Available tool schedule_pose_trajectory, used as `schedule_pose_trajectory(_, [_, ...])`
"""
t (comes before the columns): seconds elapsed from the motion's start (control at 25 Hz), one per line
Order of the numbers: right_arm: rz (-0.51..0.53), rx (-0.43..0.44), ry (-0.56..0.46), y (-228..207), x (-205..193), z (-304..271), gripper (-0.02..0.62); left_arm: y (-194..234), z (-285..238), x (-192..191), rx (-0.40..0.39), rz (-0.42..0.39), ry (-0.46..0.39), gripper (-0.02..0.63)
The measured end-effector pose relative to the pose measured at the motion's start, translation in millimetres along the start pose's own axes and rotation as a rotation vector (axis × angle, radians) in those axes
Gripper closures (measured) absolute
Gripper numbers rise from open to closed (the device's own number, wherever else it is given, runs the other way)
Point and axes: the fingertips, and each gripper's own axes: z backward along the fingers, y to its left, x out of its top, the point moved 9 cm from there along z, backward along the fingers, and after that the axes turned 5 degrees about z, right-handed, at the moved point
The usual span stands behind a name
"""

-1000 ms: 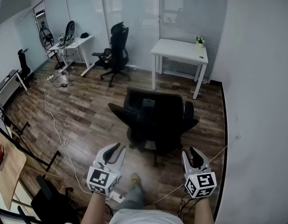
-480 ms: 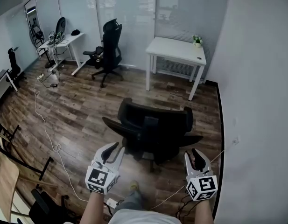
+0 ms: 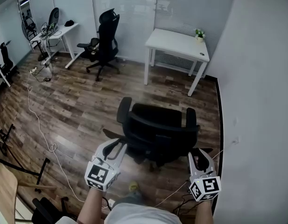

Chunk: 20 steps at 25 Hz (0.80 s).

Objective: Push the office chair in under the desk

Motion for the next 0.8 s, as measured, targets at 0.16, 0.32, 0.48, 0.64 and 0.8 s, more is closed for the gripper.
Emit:
schedule_pose_trajectory(0.16, [0.006, -0.015, 0.016, 2.3, -0.5, -14.3, 0.489, 20.2, -15.9, -0.6, -0.055, -0.019, 0.005, 0.522])
schedule_pose_trajectory(0.32, [0.041, -0.015, 0.014, -0.3, -3.6, -17.6, 0.489, 29.3, -22.5, -0.2, -0.111, -0.066, 0.011, 0.517])
schedule_pose_trajectory(0.48, [0.071, 0.014, 0.012, -2.8, -0.9, -14.1, 0.489, 30.1, -24.1, 3.4, -0.187, -0.110, 0.028, 0.512])
schedule_pose_trajectory(0.64, [0.130, 0.075, 0.029, -3.9, 4.1, -11.6, 0.489, 24.0, -27.2, 9.4, -0.278, -0.192, 0.053, 0.498])
schedule_pose_trajectory(0.8, [0.183, 0.118, 0.060, -8.2, 7.5, -10.6, 0.489, 16.2, -35.6, 13.3, -0.365, -0.281, 0.091, 0.488])
